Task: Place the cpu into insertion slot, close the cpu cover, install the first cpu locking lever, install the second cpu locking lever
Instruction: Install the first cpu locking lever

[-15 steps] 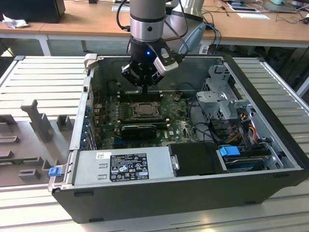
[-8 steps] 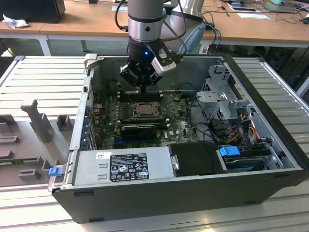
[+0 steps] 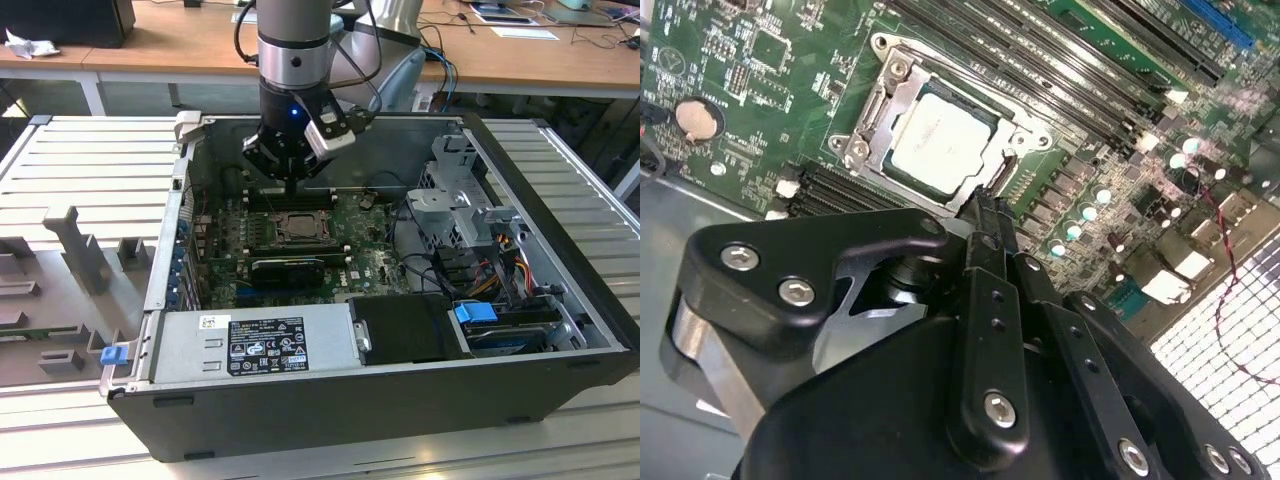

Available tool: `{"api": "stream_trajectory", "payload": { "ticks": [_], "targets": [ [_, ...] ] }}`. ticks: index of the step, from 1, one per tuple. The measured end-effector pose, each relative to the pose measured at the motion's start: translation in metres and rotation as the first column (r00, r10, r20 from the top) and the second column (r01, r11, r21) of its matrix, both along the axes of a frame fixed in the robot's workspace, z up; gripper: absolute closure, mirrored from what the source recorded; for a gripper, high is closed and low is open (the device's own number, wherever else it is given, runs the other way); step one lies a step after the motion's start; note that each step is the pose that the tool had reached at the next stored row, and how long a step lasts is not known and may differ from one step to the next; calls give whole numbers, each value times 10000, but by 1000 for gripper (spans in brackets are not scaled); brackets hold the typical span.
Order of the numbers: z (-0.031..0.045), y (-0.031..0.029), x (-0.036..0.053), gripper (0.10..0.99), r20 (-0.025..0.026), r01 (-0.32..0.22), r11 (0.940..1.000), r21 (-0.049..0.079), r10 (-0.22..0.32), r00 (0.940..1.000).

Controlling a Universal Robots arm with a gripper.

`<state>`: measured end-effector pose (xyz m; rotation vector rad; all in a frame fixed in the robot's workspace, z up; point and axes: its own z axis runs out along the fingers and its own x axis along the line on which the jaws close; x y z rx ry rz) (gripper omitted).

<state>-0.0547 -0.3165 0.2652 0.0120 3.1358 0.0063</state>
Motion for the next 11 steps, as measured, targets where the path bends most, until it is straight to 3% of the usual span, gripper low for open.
{"api": "stream_trajectory", "payload": {
  "ticks": [7,9,11],
  "targets": [
    [-22,0,-253,980,2,24,10000,2,-24,10000],
    [-30,2,-394,980,1,23,10000,1,-23,10000],
    [-41,47,-486,980,1,24,10000,1,-24,10000]
  ]
}}
